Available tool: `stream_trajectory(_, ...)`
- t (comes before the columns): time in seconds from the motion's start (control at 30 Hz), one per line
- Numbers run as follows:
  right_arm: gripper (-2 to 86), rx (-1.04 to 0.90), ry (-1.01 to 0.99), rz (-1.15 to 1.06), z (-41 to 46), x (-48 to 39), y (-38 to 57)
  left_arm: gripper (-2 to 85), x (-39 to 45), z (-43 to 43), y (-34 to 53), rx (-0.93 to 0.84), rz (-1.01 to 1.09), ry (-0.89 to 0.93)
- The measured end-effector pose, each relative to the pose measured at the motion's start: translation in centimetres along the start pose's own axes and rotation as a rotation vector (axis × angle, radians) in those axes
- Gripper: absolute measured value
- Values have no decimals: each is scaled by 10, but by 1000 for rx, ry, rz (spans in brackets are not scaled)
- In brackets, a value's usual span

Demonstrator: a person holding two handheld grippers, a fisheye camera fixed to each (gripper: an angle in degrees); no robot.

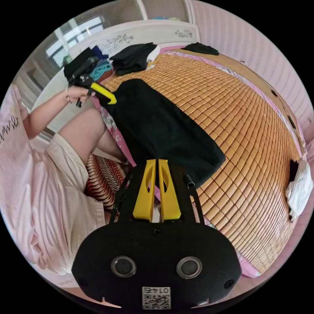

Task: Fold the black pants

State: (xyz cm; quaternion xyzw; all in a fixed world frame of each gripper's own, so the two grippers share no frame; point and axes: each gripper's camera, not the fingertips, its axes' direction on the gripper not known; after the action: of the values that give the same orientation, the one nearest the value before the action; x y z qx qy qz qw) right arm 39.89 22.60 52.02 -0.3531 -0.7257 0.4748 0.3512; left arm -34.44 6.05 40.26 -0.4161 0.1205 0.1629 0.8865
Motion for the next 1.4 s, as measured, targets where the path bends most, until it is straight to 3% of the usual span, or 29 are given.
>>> stream_trajectory(0.13, 97, 55, 21, 370, -26, 76, 14, -10, 41, -17, -15, 157, 68, 204)
stream_trajectory(0.27, 105, -55, -107, 504, -20, 106, 23, -10, 92, -3, -58, 245, 174, 244)
stream_trajectory(0.43, 82, -35, -26, 533, -37, 125, 23, -10, 136, 29, -155, 281, 260, 302)
stream_trajectory(0.57, 56, -95, -94, 519, -42, 146, 18, -9, 188, 74, -219, 179, 354, 202)
stream_trajectory(0.73, 15, -141, -148, 519, -68, 162, 21, -10, 209, 91, -234, 134, 401, 112)
stream_trajectory(0.93, 4, -403, -259, 443, -74, 170, 35, -9, 213, 98, -243, 145, 367, 116)
stream_trajectory(1.17, 64, -91, -240, 595, -100, 198, 55, 8, 227, 68, -262, 206, 368, 213)
stream_trajectory(1.3, 78, -79, -254, 610, -79, 203, 50, 53, 258, 88, -285, 131, 433, 152)
stream_trajectory(1.33, 64, -98, -272, 600, -70, 202, 49, 57, 266, 107, -290, 48, 459, 120)
stream_trajectory(1.4, 42, -132, -311, 592, -60, 200, 49, 50, 269, 116, -291, 59, 457, 101)
